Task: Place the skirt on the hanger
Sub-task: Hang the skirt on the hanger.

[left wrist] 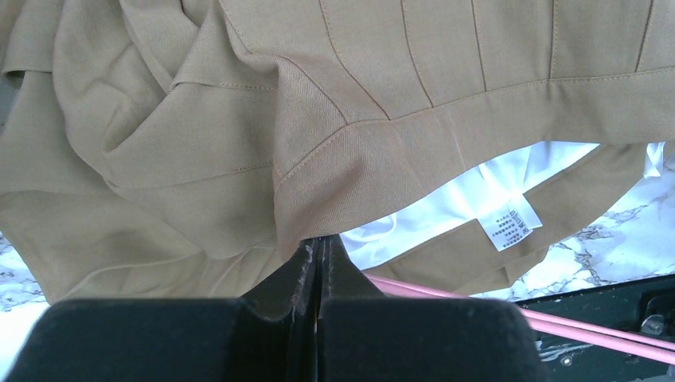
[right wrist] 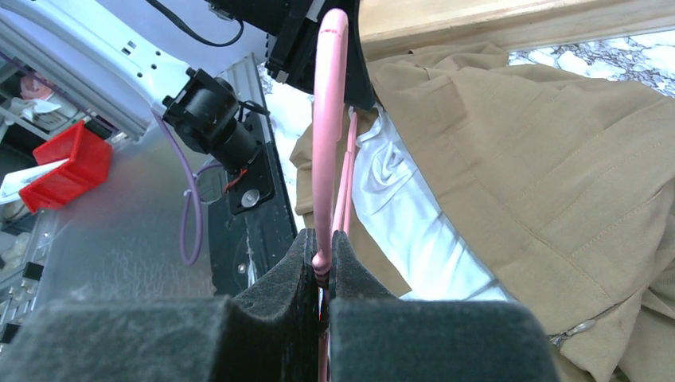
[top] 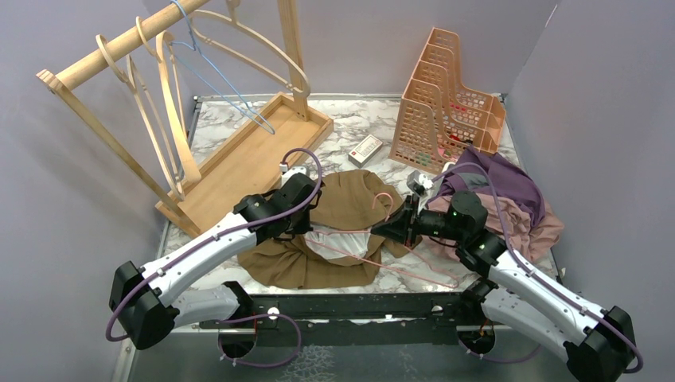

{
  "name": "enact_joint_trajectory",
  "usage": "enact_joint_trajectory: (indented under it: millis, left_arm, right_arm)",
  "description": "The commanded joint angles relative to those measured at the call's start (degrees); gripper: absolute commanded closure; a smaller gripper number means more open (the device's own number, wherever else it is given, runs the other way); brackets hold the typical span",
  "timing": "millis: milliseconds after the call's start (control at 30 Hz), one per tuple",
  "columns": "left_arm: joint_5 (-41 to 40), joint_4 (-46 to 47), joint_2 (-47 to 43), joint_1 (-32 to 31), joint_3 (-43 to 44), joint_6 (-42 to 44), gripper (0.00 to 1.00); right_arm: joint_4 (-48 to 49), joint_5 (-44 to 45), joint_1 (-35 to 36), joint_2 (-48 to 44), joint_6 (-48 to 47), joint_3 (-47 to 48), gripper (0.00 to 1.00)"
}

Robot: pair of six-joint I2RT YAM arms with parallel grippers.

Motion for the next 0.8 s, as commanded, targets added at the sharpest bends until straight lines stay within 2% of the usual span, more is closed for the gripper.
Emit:
enact_joint_trajectory:
  millis: [0, 500, 767]
  left_arm:
    - [-1.2, 0.8, -1.5, 0.7, -0.5, 1.4, 1.0]
    - [0.9, 1.4, -2.5, 1.1, -0.5, 1.5, 1.0]
    - [6.8, 4.0, -1.9, 1.2, -0.9, -0.2, 1.0]
  right_arm:
    - [4.6, -1.9, 0.1, 0.9, 1.3, -0.5, 0.99]
    - [10.4, 0.4, 0.1, 6.3, 0.8, -0.5, 0.99]
    - [20.8, -2.0, 0.1, 9.5, 3.3, -2.8, 0.99]
